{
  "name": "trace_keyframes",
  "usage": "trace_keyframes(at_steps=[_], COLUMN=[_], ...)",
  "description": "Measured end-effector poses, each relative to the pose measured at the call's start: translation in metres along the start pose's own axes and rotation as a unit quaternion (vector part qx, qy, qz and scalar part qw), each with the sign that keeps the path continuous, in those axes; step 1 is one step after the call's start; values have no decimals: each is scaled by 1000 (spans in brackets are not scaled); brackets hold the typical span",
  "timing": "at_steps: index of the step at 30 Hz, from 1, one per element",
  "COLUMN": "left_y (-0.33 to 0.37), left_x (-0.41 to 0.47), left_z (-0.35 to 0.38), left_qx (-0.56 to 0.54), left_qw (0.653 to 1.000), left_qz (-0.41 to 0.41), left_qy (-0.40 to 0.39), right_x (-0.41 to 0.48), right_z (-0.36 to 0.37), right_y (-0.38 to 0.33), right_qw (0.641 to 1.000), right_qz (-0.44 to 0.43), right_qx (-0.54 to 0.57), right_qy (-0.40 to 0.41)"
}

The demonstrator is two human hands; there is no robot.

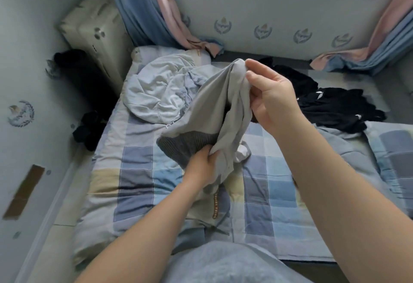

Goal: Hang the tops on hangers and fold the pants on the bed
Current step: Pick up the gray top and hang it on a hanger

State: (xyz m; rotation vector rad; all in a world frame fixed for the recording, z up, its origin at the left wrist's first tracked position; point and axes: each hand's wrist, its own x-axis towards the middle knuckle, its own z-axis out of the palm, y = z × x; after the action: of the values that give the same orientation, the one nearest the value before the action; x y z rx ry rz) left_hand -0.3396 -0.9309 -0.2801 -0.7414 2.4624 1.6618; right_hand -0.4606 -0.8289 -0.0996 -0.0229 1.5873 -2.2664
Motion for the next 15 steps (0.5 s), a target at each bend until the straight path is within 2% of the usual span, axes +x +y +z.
trace_keyframes(at_steps=[2,5,7,9,13,15], left_y=[9,25,37,46,53,61], left_x=[-6,-14,-15,-15,-21,-25], left_z=[-9,-25,-33,-40,-48,-48], left_qx=[-26,-51,-94,-132,-206,-240], left_qw=[999,996,990,984,972,967], left_qz=[27,75,95,89,15,2], left_qy=[9,25,44,74,112,83], right_x=[0,-13,-29,-48,-89,-99], right_z=[-11,-32,-47,-64,-83,-81], right_y=[2,18,35,56,106,129], right_qw=[999,974,952,941,896,911], right_qz=[28,23,1,16,106,105], right_qx=[-25,-227,-304,-332,-391,-360], right_qy=[-6,-15,-27,-55,-181,-173])
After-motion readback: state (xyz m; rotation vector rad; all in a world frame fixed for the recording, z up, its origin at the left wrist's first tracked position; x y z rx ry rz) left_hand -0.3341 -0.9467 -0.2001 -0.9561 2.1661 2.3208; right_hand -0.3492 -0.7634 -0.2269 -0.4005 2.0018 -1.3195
